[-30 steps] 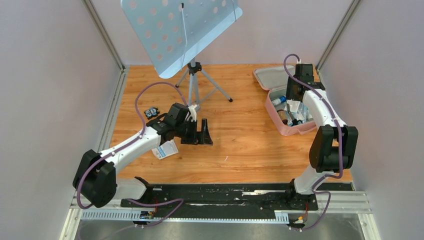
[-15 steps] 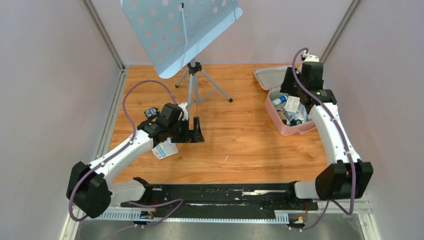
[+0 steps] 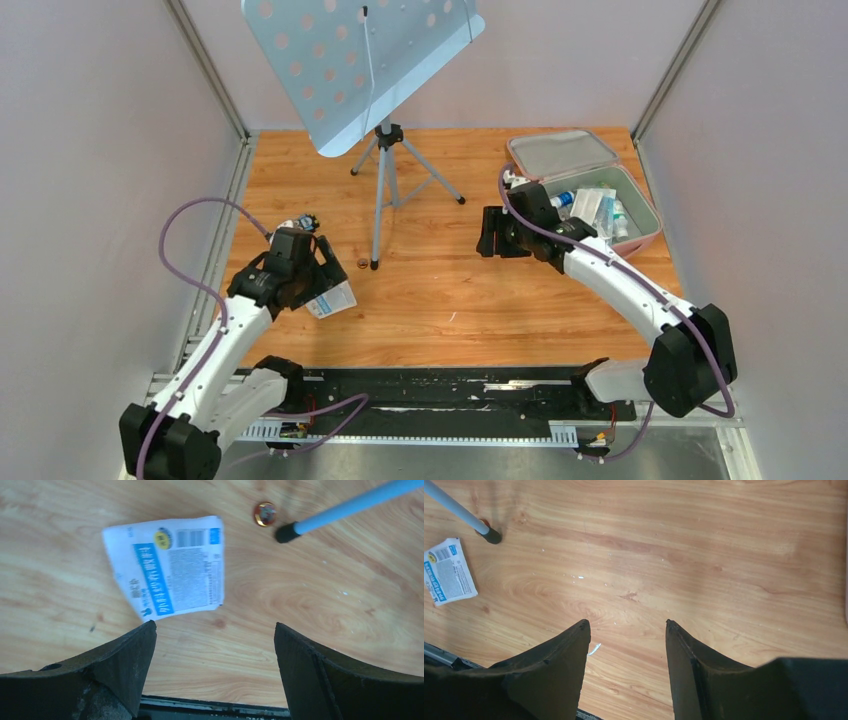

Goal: Organize the medicine kit
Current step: Place the scissors in the medicine box, then pick up the medical item at the center of the board.

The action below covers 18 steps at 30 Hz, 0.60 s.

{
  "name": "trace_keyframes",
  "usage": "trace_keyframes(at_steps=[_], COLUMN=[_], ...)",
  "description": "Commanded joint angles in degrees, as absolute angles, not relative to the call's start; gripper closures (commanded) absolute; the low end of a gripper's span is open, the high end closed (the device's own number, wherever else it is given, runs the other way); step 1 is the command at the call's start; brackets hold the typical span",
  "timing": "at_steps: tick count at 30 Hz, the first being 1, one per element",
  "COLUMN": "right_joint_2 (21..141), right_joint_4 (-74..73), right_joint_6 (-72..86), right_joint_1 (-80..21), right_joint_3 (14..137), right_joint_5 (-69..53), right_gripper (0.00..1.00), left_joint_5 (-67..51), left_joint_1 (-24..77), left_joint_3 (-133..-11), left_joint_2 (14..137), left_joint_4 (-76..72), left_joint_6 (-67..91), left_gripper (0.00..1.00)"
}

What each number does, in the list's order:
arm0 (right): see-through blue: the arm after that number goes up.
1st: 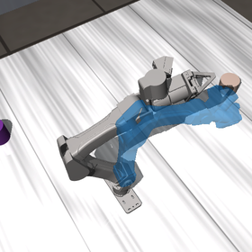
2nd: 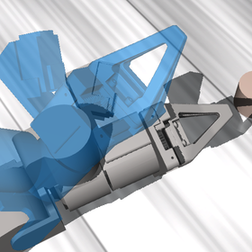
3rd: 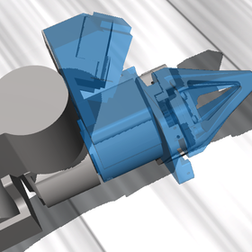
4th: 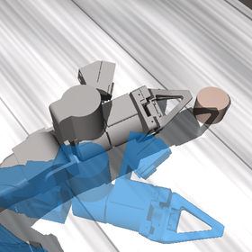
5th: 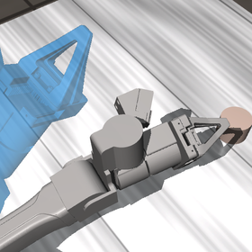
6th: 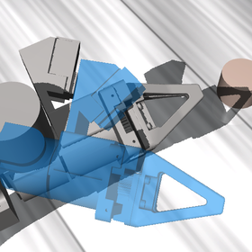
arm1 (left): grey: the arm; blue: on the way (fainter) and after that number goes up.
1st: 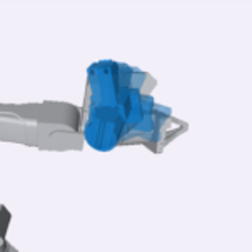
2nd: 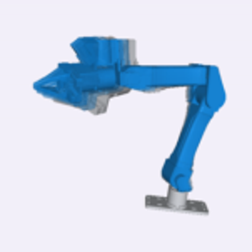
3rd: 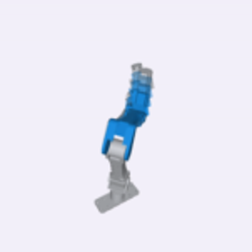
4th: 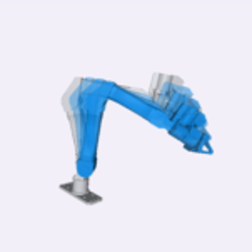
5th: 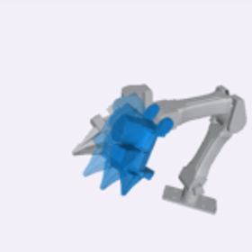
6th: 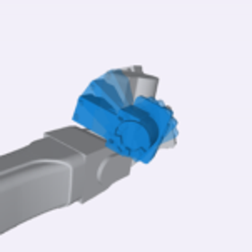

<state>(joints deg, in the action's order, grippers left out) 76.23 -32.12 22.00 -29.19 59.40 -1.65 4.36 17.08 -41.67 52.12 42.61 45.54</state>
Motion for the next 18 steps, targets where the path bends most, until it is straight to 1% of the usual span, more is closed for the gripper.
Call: trace_keyframes(at_steps=[1, 4, 7, 10, 15, 18], right_joint_2=[75.75, 75.35, 75.53, 75.77, 75.29, 75.49], right_joint_4=[-29.18, -29.2, -29.18, -29.19, -29.02, -29.0], right_joint_6=[24.99, 24.48, 24.26, 24.42, 24.74, 24.74], right_joint_1=[-29.97, -29.93, -30.0, -29.97, -29.97, -29.97], right_joint_3=[58.7, 58.39, 58.45, 58.37, 57.36, 57.2], right_joint_5=[-1.55, -0.76, -0.81, -1.29, -1.23, -1.36], right_gripper=[0.44, 0.44, 0.44, 0.44, 0.44, 0.44], left_joint_5=[14.87, 15.91, 13.96, 13.21, 13.52, 13.57], left_joint_1=[15.5, 14.75, 13.77, 13.39, 13.12, 12.67], left_joint_3=[-39.33, -35.25, -31.5, -27.56, -24.33, -22.07], left_joint_2=[47.49, 43.94, 42.11, 41.75, 40.64, 42.02], left_joint_4=[49.38, 48.16, 44.82, 41.79, 37.71, 33.86], left_joint_6=[56.78, 59.47, 61.4, 63.62, 64.5, 64.32], left_gripper=[0.06, 0.1, 0.14, 0.17, 0.21, 0.28])
